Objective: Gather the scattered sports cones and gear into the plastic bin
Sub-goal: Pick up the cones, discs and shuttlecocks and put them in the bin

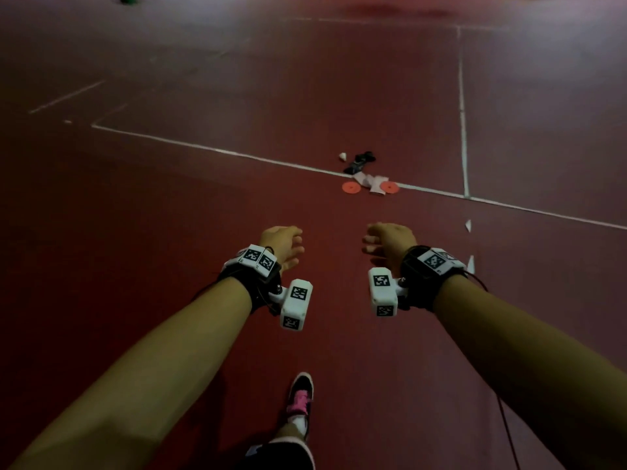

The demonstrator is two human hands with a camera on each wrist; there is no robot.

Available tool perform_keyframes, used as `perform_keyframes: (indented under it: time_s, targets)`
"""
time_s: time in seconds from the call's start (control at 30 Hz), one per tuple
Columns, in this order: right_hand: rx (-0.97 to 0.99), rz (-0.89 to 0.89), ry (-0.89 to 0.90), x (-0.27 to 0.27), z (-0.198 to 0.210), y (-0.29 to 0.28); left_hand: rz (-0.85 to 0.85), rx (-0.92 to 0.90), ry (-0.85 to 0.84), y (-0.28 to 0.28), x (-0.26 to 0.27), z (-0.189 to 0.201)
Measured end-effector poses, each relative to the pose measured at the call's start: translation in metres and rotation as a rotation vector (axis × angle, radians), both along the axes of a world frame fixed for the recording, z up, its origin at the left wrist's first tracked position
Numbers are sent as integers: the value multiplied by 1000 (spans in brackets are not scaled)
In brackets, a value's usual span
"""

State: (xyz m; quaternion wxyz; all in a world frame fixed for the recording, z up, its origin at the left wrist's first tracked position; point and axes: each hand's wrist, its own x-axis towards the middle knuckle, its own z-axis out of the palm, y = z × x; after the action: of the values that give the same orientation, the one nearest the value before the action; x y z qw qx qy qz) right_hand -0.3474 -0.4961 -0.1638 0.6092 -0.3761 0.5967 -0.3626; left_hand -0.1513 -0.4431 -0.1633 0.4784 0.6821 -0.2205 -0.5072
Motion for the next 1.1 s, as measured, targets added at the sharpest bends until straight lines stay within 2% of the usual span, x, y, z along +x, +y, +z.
perform_keyframes:
  time_s: [0.2,0.37,0.5,0.67,0.9,1.1]
  targets:
    - [-91,-203,25,29,28,-162,-98,10,-17,-206,40,27]
    - [-89,-267,65,18,36,-287,-185,6,4,-357,25,38]
    - [-65,-325,100,4,20,-395,-238,8,15,-464,10,25]
    - [-48,-313,58,-5,-9,-554,-227,49,-21,-613,0,9]
    - [-38,-154,112,14,9,-777,-158,31,-21,-803,17,26]
    - [-76,-36,175,26,5,-920,-139,63,-16,-956,18,10]
